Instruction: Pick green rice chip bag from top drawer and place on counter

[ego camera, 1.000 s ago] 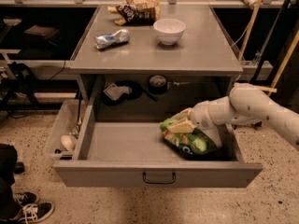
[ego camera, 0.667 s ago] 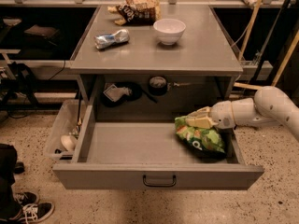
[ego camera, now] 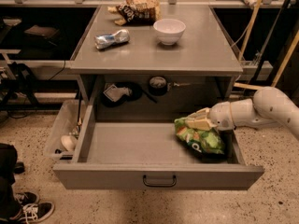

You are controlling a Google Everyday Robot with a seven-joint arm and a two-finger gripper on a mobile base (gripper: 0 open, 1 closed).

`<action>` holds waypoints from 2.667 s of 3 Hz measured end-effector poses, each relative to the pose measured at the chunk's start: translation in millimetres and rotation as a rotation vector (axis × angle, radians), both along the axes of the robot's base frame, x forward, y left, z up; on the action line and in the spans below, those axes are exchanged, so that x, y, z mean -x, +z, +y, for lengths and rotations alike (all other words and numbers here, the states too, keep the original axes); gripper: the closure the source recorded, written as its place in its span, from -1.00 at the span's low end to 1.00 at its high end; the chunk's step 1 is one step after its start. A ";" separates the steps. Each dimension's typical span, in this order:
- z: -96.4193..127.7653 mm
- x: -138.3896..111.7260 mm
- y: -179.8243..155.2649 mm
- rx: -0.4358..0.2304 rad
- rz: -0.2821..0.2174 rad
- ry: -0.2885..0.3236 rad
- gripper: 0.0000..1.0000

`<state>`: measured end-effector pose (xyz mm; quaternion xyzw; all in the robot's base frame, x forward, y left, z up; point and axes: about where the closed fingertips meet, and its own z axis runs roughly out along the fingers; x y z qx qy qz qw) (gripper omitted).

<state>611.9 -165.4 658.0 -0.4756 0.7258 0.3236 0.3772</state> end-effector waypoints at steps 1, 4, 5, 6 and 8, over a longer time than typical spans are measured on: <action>-3.4 27.7 38.5 0.199 -0.238 0.005 1.00; 18.3 42.4 95.6 0.374 -0.429 0.053 1.00; 69.6 55.6 157.2 0.509 -0.607 0.133 1.00; 126.5 80.6 230.7 0.626 -0.778 0.136 1.00; 138.5 93.9 266.9 0.682 -0.839 0.134 1.00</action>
Offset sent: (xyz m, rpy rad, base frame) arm -0.0199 -0.0003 0.0274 -0.1530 -0.1789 0.0047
